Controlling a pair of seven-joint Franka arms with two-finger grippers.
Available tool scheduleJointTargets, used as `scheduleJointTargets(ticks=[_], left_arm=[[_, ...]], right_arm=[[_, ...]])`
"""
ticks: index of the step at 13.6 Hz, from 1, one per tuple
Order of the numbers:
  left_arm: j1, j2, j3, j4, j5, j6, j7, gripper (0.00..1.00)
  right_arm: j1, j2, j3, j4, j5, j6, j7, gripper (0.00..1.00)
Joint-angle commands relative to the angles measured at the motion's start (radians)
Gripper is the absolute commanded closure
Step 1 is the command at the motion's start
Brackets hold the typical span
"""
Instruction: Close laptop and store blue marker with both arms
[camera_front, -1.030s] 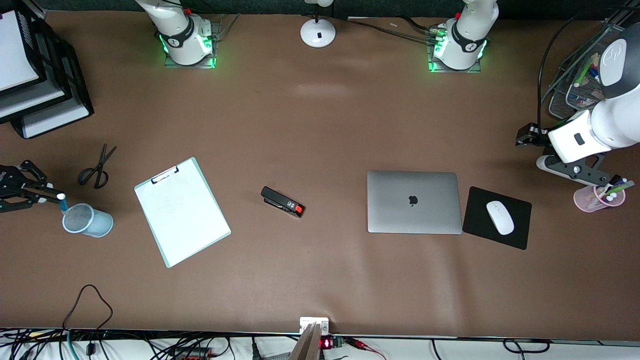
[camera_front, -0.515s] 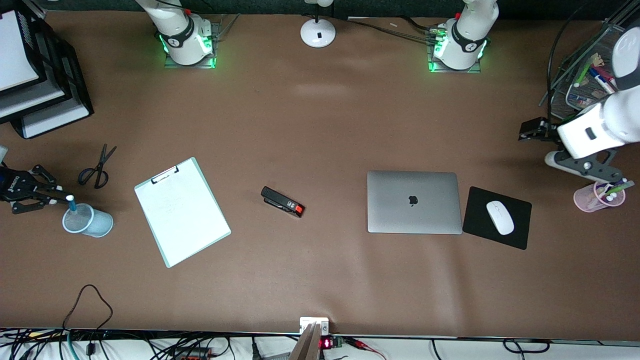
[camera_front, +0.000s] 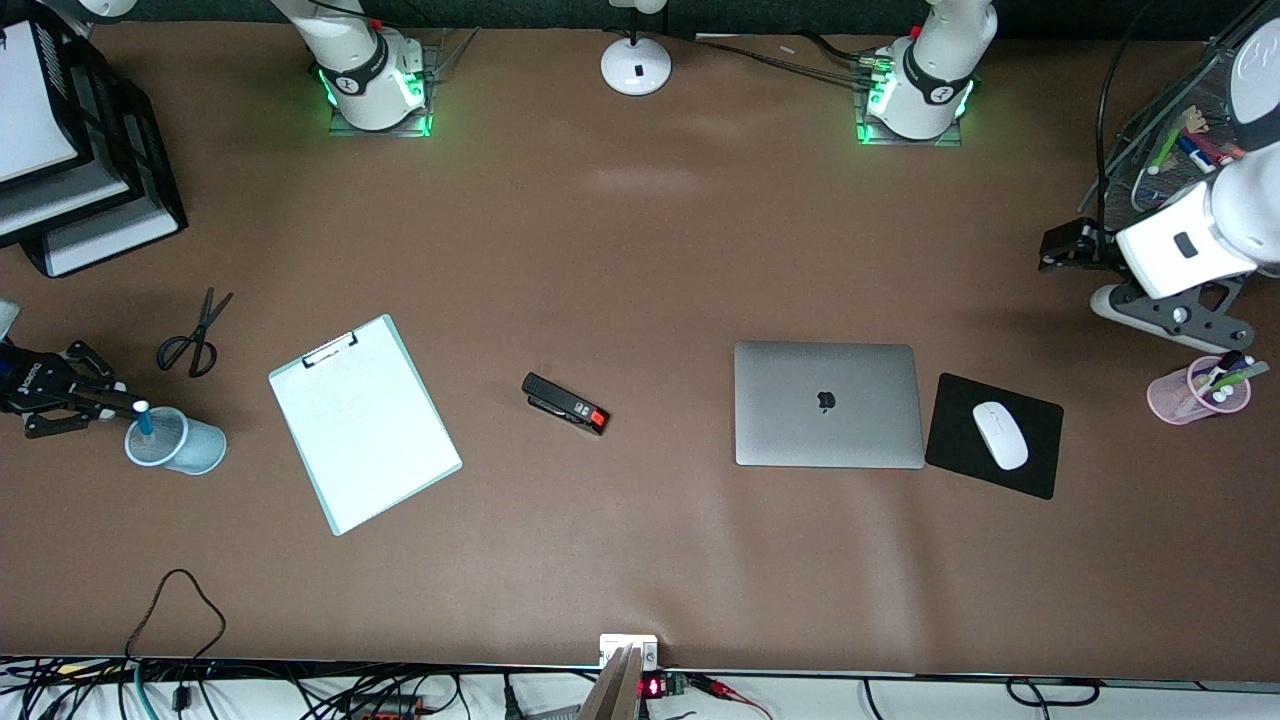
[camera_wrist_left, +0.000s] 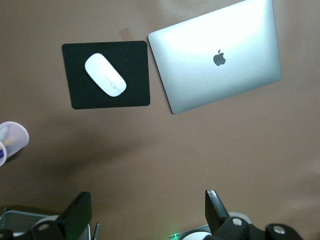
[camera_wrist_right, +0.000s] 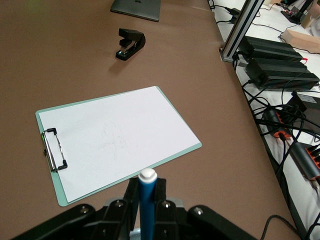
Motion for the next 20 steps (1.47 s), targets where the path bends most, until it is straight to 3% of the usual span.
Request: scheduleJointTargets(ticks=[1, 4, 6, 10, 13, 18, 20], left_arm=[[-0.121, -0.068, 0.18, -0.067, -0.058, 0.007, 0.044, 0.0], [-0.197, -0.141, 0.288, -0.183, -0.062, 0.139, 0.102, 0.0], [-0.241, -0.169, 0.327, -0.225, -0.062, 0.143, 0.095, 0.0], [-0.241, -0.154, 0.322, -0.211, -0.062, 0.127, 0.061, 0.0], [-0.241, -0.091, 0.319, -0.126, -0.06, 0.068, 0.052, 0.0], [-0.24, -0.083, 0.317, -0.113, -0.06, 0.064, 0.03, 0.0], [-0.235, -0.071, 0.32, -0.096, -0.06, 0.067, 0.03, 0.0]], right_arm=[[-0.021, 0.052, 0.015, 0.042, 0.022, -0.014, -0.045, 0.99], [-0.029, 0.073, 0.015, 0.062, 0.022, -0.017, -0.046, 0.99], [-0.032, 0.085, 0.015, 0.062, 0.025, -0.013, -0.045, 0.99], [-0.044, 0.107, 0.015, 0.065, 0.025, -0.01, -0.043, 0.99], [-0.056, 0.131, 0.015, 0.084, 0.025, -0.01, -0.037, 0.99], [-0.058, 0.148, 0.015, 0.102, 0.027, -0.01, -0.036, 0.99], [-0.058, 0.153, 0.015, 0.102, 0.025, -0.008, -0.033, 0.89]])
